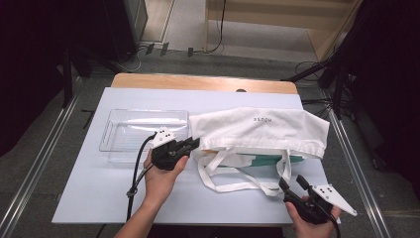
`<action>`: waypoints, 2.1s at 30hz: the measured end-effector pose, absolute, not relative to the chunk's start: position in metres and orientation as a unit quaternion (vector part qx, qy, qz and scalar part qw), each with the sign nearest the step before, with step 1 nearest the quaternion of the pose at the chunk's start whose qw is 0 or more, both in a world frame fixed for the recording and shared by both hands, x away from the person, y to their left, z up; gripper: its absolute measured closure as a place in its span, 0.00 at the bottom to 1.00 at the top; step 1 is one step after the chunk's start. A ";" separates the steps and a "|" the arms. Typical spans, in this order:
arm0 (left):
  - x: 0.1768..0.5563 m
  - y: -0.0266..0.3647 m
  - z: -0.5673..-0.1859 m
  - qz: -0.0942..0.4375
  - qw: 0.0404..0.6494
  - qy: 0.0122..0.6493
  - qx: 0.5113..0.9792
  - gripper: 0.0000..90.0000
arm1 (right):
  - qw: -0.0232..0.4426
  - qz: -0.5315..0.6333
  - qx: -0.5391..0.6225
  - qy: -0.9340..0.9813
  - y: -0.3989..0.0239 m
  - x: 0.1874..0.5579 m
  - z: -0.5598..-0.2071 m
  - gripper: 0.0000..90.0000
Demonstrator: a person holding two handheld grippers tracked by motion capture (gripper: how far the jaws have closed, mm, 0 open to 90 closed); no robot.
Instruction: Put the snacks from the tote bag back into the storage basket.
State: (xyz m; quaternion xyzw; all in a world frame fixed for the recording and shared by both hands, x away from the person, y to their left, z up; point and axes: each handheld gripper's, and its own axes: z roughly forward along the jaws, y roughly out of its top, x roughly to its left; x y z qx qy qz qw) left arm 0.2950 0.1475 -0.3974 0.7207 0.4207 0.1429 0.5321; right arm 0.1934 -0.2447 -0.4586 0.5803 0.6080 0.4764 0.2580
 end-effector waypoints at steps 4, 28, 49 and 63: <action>0.297 0.149 -0.396 0.144 0.532 0.423 0.719 0.92 | 0.226 0.474 0.582 0.621 -0.251 0.200 -0.470 0.81; 0.302 0.147 -0.393 0.147 0.532 0.429 0.716 0.92 | 0.238 0.538 0.474 0.655 -0.210 0.202 -0.458 0.67; 0.302 0.150 -0.395 0.144 0.534 0.428 0.715 0.92 | 0.233 0.459 0.459 0.724 -0.214 0.212 -0.467 1.00; 0.296 0.147 -0.399 0.156 0.521 0.425 0.724 0.86 | 0.337 0.599 0.464 0.559 -0.245 0.235 -0.390 1.00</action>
